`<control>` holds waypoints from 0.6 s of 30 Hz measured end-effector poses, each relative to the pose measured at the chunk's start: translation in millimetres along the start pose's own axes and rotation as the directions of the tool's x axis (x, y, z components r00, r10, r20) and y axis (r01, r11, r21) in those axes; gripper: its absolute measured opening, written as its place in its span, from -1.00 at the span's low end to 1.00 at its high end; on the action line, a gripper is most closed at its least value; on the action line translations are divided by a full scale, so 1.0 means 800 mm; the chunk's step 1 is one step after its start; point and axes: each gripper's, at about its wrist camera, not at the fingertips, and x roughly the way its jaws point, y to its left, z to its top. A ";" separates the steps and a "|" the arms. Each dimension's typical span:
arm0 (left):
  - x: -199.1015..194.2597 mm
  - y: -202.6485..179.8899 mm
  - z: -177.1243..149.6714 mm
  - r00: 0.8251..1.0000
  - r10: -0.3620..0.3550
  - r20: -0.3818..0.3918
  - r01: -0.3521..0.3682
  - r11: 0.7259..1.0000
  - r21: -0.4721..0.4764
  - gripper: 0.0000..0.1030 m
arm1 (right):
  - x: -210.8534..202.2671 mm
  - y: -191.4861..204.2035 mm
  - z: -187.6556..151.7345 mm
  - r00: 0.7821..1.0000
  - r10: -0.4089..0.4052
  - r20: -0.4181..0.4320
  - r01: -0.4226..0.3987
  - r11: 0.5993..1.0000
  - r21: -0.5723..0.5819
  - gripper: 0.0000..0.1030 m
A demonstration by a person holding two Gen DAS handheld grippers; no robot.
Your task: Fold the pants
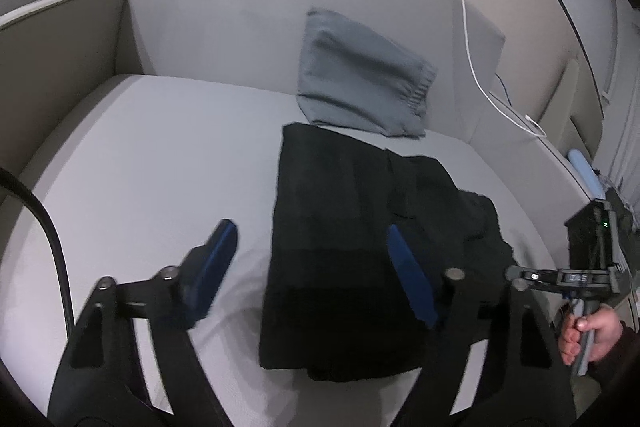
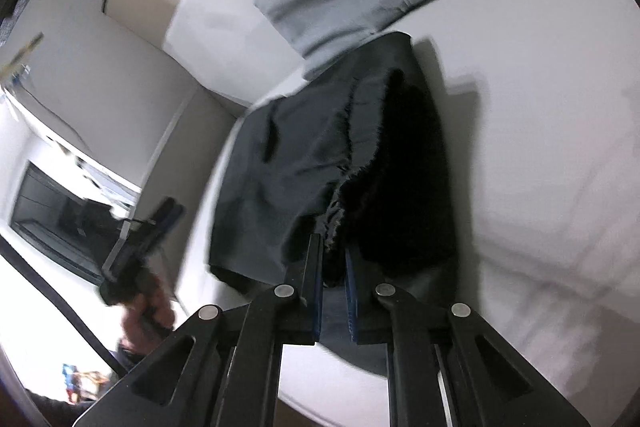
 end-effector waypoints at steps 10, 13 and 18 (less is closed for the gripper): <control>0.012 -0.001 -0.009 0.998 -0.005 -0.061 0.006 1.000 0.015 -0.43 | -0.006 0.006 0.004 0.993 -0.118 -0.018 0.117 0.990 -0.084 -0.62; 0.010 -0.007 -0.008 0.998 -0.038 -0.055 0.039 0.999 0.025 -0.43 | -0.029 0.021 0.010 0.988 -0.149 0.033 0.152 0.982 -0.113 -0.62; 0.034 -0.037 -0.021 0.988 -0.035 -0.148 0.054 0.991 0.122 -0.43 | 0.002 0.072 0.019 0.991 -0.135 0.004 0.132 0.961 -0.243 -0.62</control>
